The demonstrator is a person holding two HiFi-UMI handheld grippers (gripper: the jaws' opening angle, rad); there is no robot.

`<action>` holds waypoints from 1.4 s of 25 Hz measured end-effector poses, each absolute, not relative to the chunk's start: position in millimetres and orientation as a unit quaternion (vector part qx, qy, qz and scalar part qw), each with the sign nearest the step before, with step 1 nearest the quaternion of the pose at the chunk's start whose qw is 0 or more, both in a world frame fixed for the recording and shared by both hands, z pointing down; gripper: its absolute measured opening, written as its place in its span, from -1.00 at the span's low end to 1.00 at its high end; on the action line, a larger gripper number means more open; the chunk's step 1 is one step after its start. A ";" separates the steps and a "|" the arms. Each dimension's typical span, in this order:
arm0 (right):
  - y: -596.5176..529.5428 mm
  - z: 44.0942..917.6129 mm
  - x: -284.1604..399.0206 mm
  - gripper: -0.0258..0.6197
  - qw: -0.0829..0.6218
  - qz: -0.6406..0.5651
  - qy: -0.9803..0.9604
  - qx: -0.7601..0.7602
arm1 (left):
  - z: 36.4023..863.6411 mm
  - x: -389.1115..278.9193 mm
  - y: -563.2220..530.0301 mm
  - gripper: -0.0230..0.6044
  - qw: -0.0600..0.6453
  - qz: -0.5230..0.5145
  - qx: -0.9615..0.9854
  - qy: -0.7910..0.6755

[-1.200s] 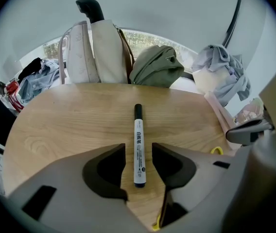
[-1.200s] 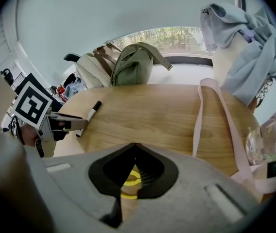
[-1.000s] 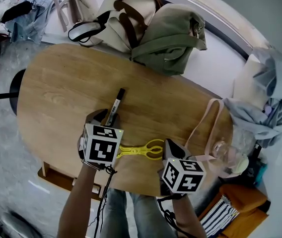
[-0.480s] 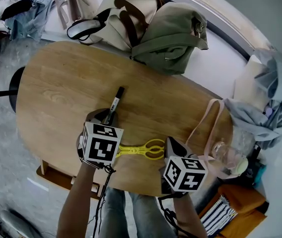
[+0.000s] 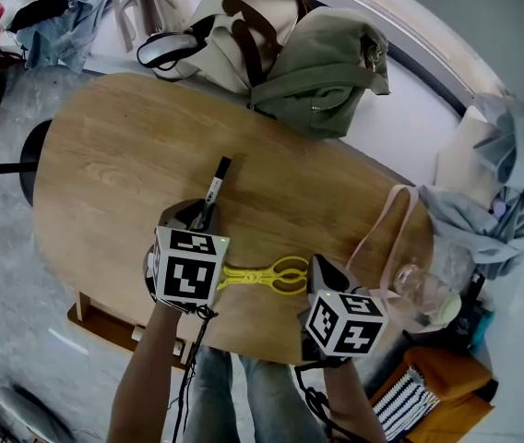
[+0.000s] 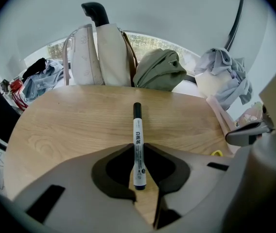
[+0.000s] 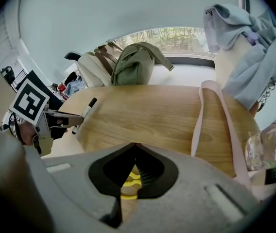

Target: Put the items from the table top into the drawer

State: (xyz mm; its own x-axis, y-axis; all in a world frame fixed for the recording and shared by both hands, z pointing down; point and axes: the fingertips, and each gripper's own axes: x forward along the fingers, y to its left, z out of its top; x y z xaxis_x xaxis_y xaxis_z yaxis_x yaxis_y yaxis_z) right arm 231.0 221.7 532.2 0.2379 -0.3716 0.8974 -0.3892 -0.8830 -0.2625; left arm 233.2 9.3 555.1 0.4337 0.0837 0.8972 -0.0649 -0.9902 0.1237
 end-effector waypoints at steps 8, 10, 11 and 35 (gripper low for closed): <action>213.5 527.8 224.4 -0.91 0.020 0.562 -0.256 0.787 | 537.6 216.6 -1.7 -0.73 0.092 0.511 0.854 -0.028; 208.5 526.2 221.9 -0.91 0.024 0.559 -0.262 0.786 | 534.0 209.1 -6.0 -0.73 0.102 0.505 0.856 -0.036; 205.8 525.4 220.5 -0.91 0.026 0.557 -0.266 0.786 | 532.4 204.6 -8.3 -0.73 0.104 0.503 0.857 -0.040; 131.4 496.3 160.9 -0.91 0.082 0.509 -0.343 0.785 | 495.3 29.0 -67.6 -0.73 0.171 0.473 0.850 -0.156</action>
State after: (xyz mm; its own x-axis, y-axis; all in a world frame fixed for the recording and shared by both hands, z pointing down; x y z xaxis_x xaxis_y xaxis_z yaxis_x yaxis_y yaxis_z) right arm 160.9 131.4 496.3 0.2473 -0.4550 0.8555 -0.6212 -0.7520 -0.2204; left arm 29.0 -67.6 495.3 0.5035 -0.1029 0.8578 -0.4262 -0.8933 0.1430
